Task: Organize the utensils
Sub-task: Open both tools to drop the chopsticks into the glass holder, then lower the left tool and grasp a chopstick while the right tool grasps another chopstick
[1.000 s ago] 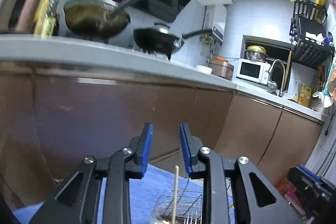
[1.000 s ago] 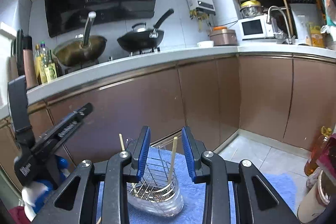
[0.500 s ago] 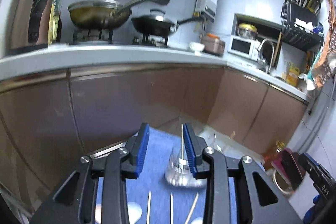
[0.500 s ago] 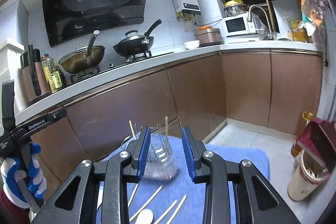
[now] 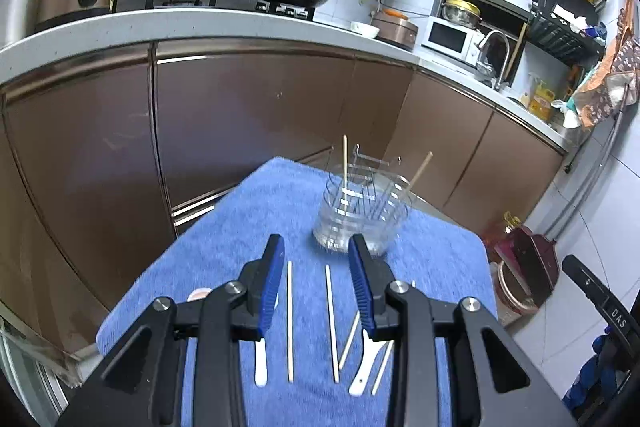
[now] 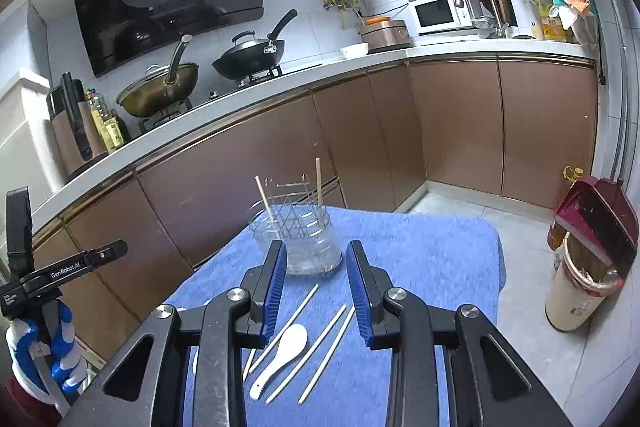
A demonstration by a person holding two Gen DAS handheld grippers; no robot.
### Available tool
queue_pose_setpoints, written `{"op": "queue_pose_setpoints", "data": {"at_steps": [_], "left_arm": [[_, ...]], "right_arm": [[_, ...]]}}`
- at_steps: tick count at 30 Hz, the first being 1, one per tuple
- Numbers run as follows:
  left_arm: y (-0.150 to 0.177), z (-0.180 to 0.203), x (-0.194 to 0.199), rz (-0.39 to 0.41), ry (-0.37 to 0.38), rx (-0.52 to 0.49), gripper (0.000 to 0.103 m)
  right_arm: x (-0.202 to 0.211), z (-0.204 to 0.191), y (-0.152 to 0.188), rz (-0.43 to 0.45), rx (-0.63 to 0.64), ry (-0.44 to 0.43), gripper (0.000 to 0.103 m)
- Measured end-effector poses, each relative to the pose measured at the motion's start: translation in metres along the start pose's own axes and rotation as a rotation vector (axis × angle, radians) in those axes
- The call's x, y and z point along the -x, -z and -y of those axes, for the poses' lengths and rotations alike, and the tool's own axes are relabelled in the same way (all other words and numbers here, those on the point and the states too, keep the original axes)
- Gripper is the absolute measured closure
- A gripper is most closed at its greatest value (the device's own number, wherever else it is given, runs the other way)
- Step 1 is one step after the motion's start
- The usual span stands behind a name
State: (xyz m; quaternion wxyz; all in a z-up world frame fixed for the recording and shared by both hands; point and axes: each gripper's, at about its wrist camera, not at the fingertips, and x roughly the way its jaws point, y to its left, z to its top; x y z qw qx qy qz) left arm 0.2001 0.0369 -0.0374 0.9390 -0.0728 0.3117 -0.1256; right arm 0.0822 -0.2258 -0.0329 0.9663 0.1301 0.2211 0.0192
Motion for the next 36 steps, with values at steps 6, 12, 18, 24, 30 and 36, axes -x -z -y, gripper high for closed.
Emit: {"op": "queue_pose_setpoints", "data": {"at_steps": [6, 12, 18, 24, 30, 36], "left_arm": [[0.019, -0.001, 0.0, -0.064, 0.045, -0.005, 0.071], [0.029, 0.001, -0.018, -0.134, 0.103, -0.02, 0.071], [0.037, 0.003, -0.051, -0.22, 0.144, -0.05, 0.071], [0.045, 0.009, -0.095, -0.317, 0.179, -0.055, 0.071], [0.048, 0.022, -0.142, -0.404, 0.211, -0.075, 0.071], [0.055, 0.046, -0.187, -0.479, 0.218, -0.126, 0.072]], "right_arm": [[0.003, -0.009, 0.008, -0.035, 0.01, 0.012, 0.074], [-0.013, -0.005, 0.017, -0.109, 0.003, 0.028, 0.074], [-0.039, 0.008, 0.023, -0.188, -0.021, 0.045, 0.074], [-0.074, 0.021, 0.035, -0.308, -0.057, 0.039, 0.074], [-0.113, 0.032, 0.047, -0.407, -0.09, 0.022, 0.075], [-0.149, 0.043, 0.054, -0.491, -0.118, 0.005, 0.078]]}}
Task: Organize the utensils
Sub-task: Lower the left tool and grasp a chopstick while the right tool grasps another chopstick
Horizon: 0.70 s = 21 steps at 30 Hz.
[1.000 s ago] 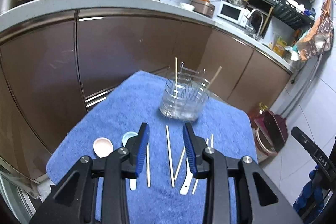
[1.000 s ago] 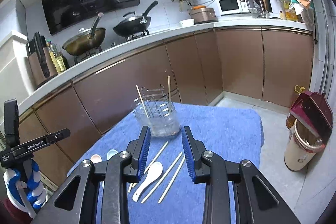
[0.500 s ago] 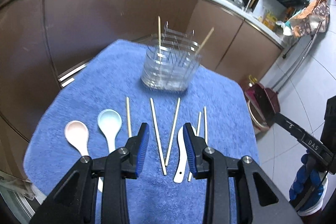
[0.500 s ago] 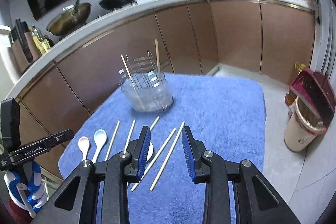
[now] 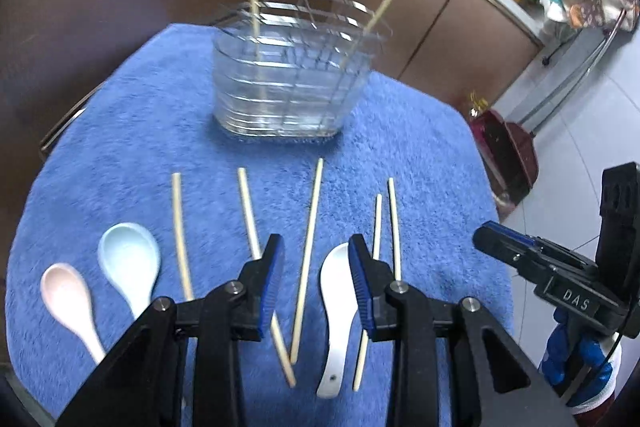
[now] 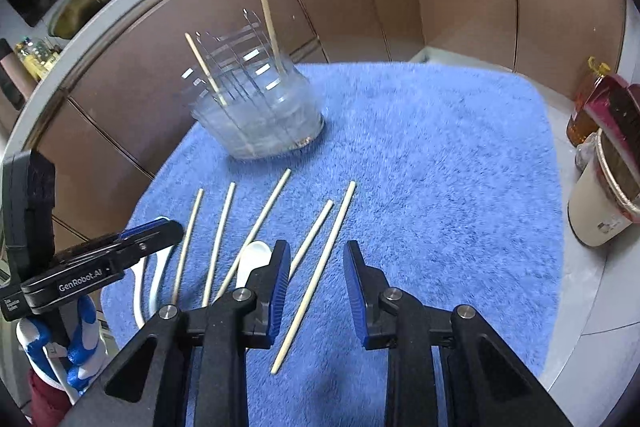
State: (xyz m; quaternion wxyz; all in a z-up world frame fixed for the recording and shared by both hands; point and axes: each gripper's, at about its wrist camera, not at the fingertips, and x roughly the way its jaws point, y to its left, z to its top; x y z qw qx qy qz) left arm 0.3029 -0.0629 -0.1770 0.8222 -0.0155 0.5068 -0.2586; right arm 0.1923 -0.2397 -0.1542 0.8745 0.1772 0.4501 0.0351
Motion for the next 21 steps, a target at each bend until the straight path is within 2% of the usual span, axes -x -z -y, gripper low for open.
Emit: {"op": "queue_pose_setpoints", "data": {"at_steps": [10, 21], "left_arm": [[-0.026, 0.006, -0.068, -0.129, -0.02, -0.015, 0.073], [-0.033, 0.014, -0.1, -0.188, -0.037, -0.063, 0.086]], "right_arm": [[-0.063, 0.021, -0.019, -0.151, -0.038, -0.023, 0.084], [-0.096, 0.018, -0.033, -0.226, 0.022, 0.052, 0.084]]}}
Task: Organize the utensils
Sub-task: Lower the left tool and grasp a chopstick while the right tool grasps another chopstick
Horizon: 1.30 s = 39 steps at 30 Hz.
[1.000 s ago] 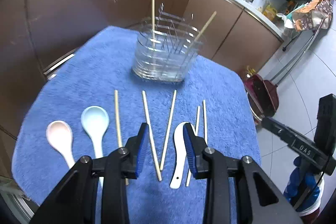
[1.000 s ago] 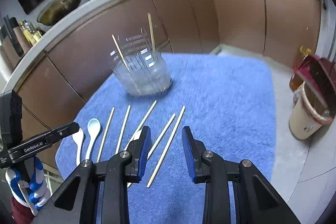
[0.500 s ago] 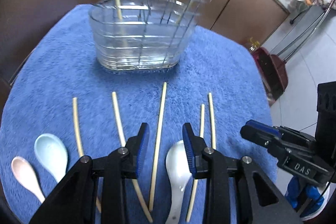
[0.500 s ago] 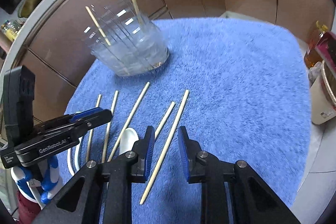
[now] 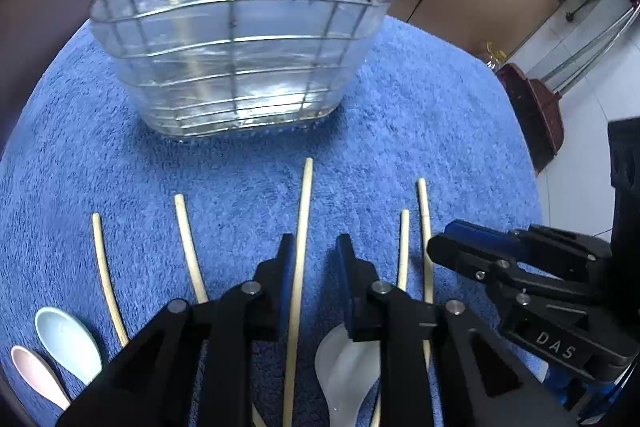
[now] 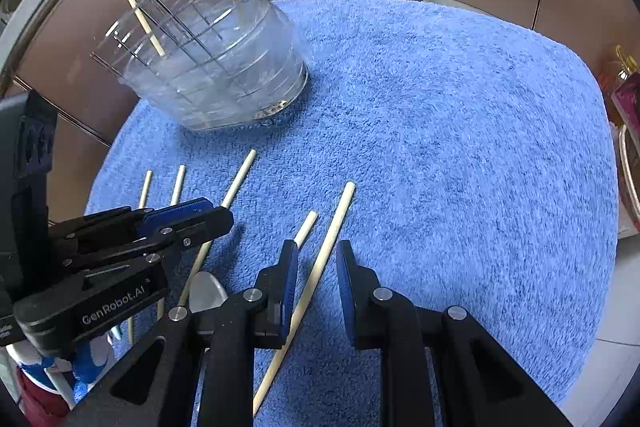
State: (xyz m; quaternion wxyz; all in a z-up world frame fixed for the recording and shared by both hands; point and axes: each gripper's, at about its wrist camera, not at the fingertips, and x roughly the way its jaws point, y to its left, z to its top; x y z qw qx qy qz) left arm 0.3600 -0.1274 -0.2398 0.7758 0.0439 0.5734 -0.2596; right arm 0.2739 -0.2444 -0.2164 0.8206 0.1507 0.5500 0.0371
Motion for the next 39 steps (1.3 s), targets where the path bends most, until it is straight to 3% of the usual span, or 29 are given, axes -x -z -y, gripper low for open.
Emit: {"op": "queue_pose_setpoints", "data": {"at_steps": [15, 25, 29, 39], "left_arm": [[-0.013, 0.005, -0.021, -0.054, -0.049, -0.02, 0.093], [-0.015, 0.007, -0.022, -0.045, -0.08, 0.014, 0.098], [-0.007, 0.01, -0.007, 0.0, -0.093, 0.003, 0.098], [0.014, 0.015, 0.062, 0.213, -0.116, 0.009, 0.098]], "right_arm": [[-0.029, -0.017, -0.011, -0.056, 0.072, 0.109, 0.091], [-0.016, 0.001, -0.006, -0.028, -0.005, 0.016, 0.096], [-0.003, 0.002, -0.001, -0.003, -0.006, -0.02, 0.096], [0.056, 0.0, 0.021, 0.141, 0.036, -0.1, 0.097]]}}
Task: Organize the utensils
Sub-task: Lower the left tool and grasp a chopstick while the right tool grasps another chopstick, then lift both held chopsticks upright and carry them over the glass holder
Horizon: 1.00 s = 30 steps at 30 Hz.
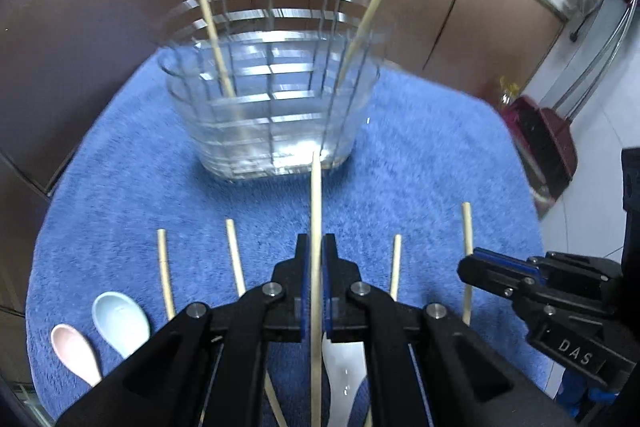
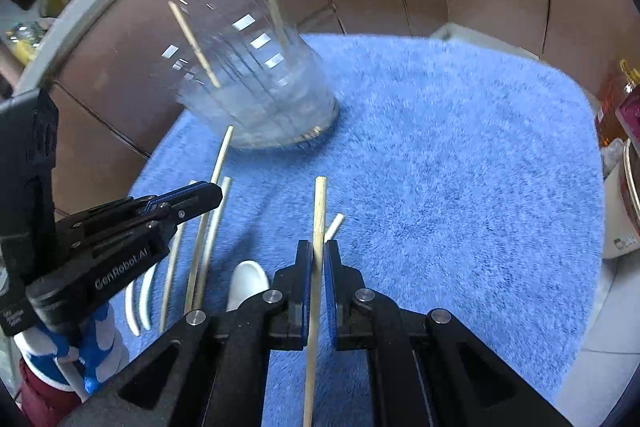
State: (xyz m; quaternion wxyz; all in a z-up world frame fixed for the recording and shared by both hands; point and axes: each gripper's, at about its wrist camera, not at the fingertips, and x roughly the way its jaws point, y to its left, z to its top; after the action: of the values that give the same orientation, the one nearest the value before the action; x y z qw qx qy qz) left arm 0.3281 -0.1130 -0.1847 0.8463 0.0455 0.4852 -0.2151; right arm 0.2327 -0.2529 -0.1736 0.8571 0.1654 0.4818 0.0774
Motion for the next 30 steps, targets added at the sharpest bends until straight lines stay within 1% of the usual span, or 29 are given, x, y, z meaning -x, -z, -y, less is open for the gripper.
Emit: {"op": "queue_pose_setpoints", "data": {"at_steps": [4, 6, 9, 14, 15, 19, 24, 28, 30], "left_arm": [[0.007, -0.011, 0.036, 0.083, 0.011, 0.037, 0.098], [0.01, -0.016, 0.055, 0.131, 0.033, 0.07, 0.098], [0.016, -0.021, 0.082, 0.196, 0.043, 0.109, 0.098], [0.028, -0.013, 0.11, 0.267, 0.048, 0.138, 0.098], [0.03, -0.013, 0.12, 0.288, 0.047, 0.141, 0.098], [0.034, -0.017, 0.143, 0.345, 0.057, 0.167, 0.098], [0.022, -0.029, 0.166, 0.42, 0.081, 0.222, 0.098], [-0.001, -0.041, 0.177, 0.484, 0.101, 0.27, 0.098], [-0.02, -0.049, 0.182, 0.529, 0.105, 0.3, 0.098]], "right_arm": [[0.028, -0.007, 0.013, 0.077, 0.027, -0.029, 0.097], [0.043, -0.012, 0.021, 0.119, 0.046, -0.037, 0.097], [0.06, -0.027, 0.027, 0.171, 0.067, -0.05, 0.097], [0.091, -0.037, 0.037, 0.248, 0.093, -0.068, 0.097], [0.091, -0.036, 0.036, 0.258, 0.098, -0.071, 0.097], [0.114, -0.047, 0.039, 0.318, 0.13, -0.079, 0.097], [0.138, -0.064, 0.029, 0.394, 0.171, -0.094, 0.097], [0.154, -0.074, 0.007, 0.473, 0.203, -0.121, 0.097], [0.158, -0.079, -0.005, 0.51, 0.216, -0.137, 0.097]]}}
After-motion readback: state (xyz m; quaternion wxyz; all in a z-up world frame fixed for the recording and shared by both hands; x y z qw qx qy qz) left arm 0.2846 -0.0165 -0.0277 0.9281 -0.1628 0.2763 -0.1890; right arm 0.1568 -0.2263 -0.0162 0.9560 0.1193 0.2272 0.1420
